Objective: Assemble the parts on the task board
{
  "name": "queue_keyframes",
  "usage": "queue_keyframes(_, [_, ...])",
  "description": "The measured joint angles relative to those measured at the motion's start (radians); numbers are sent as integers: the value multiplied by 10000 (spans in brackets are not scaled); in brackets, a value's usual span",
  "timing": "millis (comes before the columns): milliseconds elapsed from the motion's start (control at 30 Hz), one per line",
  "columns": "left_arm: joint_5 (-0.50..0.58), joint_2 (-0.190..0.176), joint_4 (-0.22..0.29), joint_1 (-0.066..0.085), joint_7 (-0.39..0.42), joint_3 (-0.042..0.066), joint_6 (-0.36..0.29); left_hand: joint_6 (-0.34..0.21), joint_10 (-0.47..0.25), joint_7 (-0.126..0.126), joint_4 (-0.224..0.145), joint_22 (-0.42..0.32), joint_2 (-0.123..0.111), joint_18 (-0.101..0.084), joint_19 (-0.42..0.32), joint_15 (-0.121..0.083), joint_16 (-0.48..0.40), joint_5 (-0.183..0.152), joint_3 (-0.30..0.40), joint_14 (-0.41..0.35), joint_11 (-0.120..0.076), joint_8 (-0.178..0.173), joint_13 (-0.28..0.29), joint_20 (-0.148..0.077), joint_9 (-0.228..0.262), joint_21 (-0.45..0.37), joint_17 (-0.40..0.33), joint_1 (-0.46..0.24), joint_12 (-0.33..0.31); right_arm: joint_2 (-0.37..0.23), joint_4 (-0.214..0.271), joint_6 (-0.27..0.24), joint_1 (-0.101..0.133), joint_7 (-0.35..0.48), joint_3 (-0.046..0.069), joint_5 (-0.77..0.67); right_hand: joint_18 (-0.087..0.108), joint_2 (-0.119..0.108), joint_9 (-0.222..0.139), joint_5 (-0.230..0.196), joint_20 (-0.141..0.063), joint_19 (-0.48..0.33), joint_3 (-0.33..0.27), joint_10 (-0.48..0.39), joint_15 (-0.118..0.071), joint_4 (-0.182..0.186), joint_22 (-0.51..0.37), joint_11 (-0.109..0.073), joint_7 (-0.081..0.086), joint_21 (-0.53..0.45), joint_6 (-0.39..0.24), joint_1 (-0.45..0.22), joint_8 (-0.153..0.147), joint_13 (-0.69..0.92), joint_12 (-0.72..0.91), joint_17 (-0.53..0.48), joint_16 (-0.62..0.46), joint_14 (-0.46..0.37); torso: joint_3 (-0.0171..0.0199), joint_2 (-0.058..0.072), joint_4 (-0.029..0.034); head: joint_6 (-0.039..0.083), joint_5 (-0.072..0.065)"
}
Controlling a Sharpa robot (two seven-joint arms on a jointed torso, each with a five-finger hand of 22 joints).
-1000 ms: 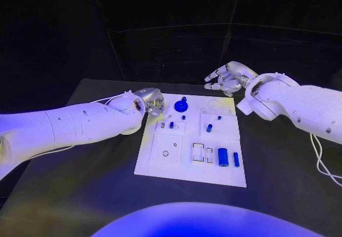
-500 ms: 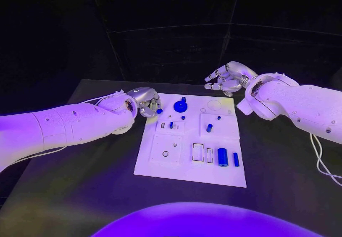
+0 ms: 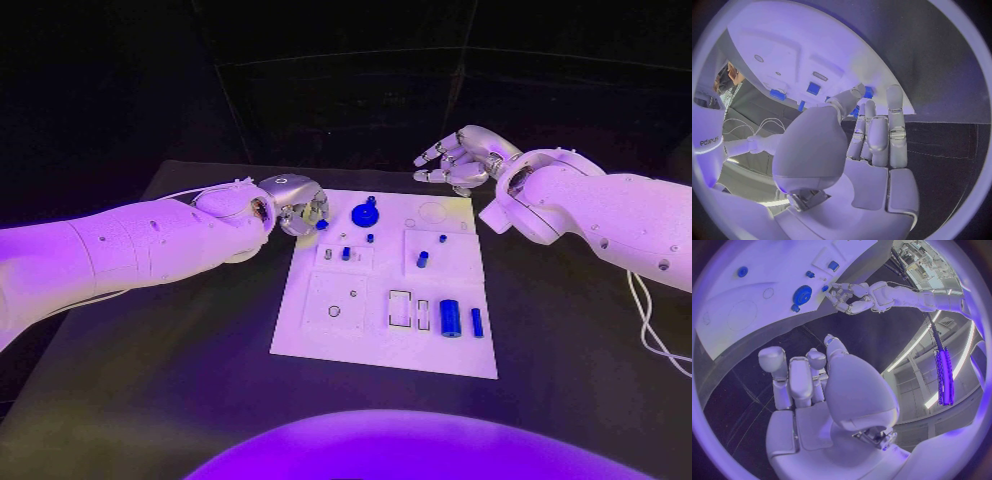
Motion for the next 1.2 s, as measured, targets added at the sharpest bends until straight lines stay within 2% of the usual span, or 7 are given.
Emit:
queue_keyframes(233, [-364, 262, -424, 21, 239, 4, 302, 115, 0, -115, 0, 90, 128, -1, 0, -88, 259, 0, 0, 138, 0, -160, 4, 0, -103, 0, 302, 128, 169, 18, -4, 6, -2, 0, 0, 0, 0, 0, 0, 0, 0, 0, 0, 0, 0, 0, 0, 0, 0, 0, 0, 0, 0, 0, 0, -1, 0, 0, 5, 5, -4, 2, -29])
queue_keyframes(500, [-616, 497, -803, 55, 302, 15, 687, 269, 39, -43, 27, 188, 151, -1, 0, -105, 452, 0, -83, 218, -38, -316, 120, 0, -206, 0, 535, 150, 475, 44, -15, 13, -2, 0, 0, 0, -1, 0, 0, 0, 0, 0, 0, 0, 0, 0, 0, 0, 0, 0, 0, 0, 0, 1, 0, 0, 0, 0, 2, 5, -13, -3, -58])
queue_keyframes(867, [-734, 620, -913, 92, 300, 36, 1060, 466, 38, -28, 73, 251, 151, 0, 32, -141, 519, 0, -181, 253, -38, -401, 205, -32, -258, 39, 578, 149, 649, 75, -29, 18, -3, 1, 0, 1, 0, 0, 0, 0, 0, 0, 0, 0, 0, 0, 1, 0, 0, 0, 0, 0, 0, 2, 0, 0, 0, 0, 1, 6, 14, -29, -101])
queue_keyframes(933, [-739, 635, -921, 99, 300, 41, 1102, 563, 17, -15, 102, 267, 269, 0, 33, -141, 519, 0, -210, 253, -58, -406, 215, -32, -257, 39, 578, 130, 703, 78, -29, 20, -3, 1, 0, 1, 0, 0, 0, 0, 0, 0, 0, 0, 0, 0, 1, 0, 0, 0, 0, 0, 0, 2, 0, 0, 0, 0, 1, 5, 17, -30, -99])
queue_keyframes(1200, [-751, 658, -949, 121, 300, 55, 1276, 751, 2, -27, 218, 279, 385, -1, 33, -141, 559, 1, -326, 253, -73, -479, 243, -32, -247, 39, 577, 17, 785, 77, -36, 25, -4, 3, 0, 1, 0, 0, 0, 0, 0, 0, 0, 0, 0, 0, 1, 0, 0, 0, 0, 0, 0, 2, 0, 0, 0, 0, 4, -2, 18, -29, -81])
